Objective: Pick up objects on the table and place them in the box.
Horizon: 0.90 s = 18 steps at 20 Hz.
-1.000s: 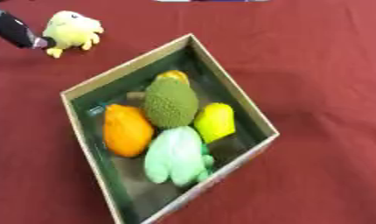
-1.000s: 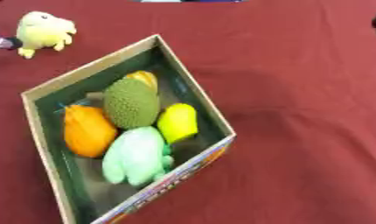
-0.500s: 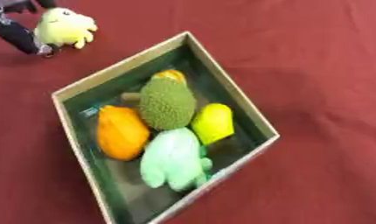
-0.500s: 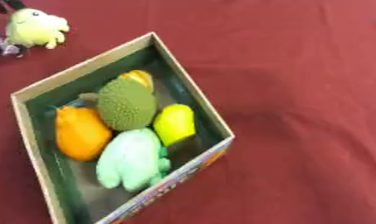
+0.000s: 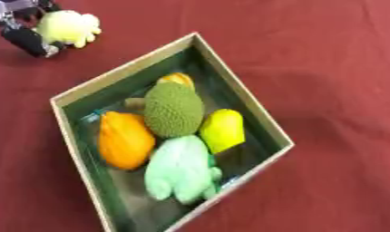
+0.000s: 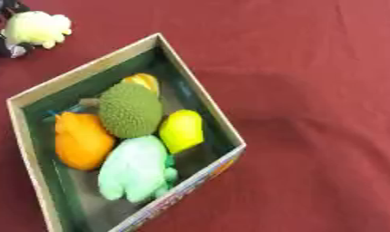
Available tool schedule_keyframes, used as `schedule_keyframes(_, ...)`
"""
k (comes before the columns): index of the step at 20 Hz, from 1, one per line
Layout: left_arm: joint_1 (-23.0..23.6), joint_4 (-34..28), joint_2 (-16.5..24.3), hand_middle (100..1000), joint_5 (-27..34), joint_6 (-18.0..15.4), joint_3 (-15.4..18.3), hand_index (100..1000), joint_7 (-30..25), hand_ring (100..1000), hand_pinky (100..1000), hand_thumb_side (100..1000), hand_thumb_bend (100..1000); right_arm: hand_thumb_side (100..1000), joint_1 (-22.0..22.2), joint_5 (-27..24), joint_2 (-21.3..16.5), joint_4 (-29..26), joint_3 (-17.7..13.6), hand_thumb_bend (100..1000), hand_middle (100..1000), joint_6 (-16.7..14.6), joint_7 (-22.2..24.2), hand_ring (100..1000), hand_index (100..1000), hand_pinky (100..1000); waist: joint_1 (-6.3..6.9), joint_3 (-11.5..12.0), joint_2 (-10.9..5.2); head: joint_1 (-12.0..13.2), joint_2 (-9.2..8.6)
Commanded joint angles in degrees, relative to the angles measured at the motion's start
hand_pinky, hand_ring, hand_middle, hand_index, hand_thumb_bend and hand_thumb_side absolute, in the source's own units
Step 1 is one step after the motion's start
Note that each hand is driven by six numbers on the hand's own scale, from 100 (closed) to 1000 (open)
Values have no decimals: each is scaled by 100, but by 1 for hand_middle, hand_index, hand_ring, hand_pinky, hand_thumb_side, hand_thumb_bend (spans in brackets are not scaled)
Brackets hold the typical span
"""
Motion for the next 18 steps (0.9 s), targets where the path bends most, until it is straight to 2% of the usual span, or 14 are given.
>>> schedule_keyframes(1,-91,-81,74,710,-31,0,71,786,105,759,814,100,101,791,-26,34,-89,-83,-60,100,681,4,-49,783,793,858,1,4,-138,10,-31)
schedule_keyframes(3,-96,-226,94,687,-39,42,75,767,356,739,795,100,100,792,-16,30,-86,-83,-54,100,680,19,-57,783,793,858,4,19,-154,-8,8)
schedule_keyframes(4,-91,-325,107,683,-17,63,66,762,490,735,791,144,100,792,-7,29,-85,-83,-54,100,680,26,-60,783,793,858,8,32,-171,-23,36)
schedule_keyframes(5,-77,-428,123,685,18,83,47,761,598,734,790,100,100,791,5,27,-84,-83,-55,100,680,32,-64,783,793,858,12,48,-191,-39,64)
schedule_keyframes(11,71,-1300,273,691,301,199,-153,754,750,732,788,100,100,782,54,-11,-103,-83,-39,100,681,83,-51,783,792,857,63,192,-413,-168,272)
schedule_keyframes(14,262,-2064,381,690,560,291,-345,755,751,726,784,100,100,778,68,-32,-129,-83,-20,100,682,130,-19,783,792,857,106,281,-561,-247,410)
schedule_keyframes(18,655,-3458,548,688,1404,427,-695,756,639,721,779,100,100,769,43,-65,-151,-83,49,100,682,269,64,784,791,858,195,369,-763,-344,596)
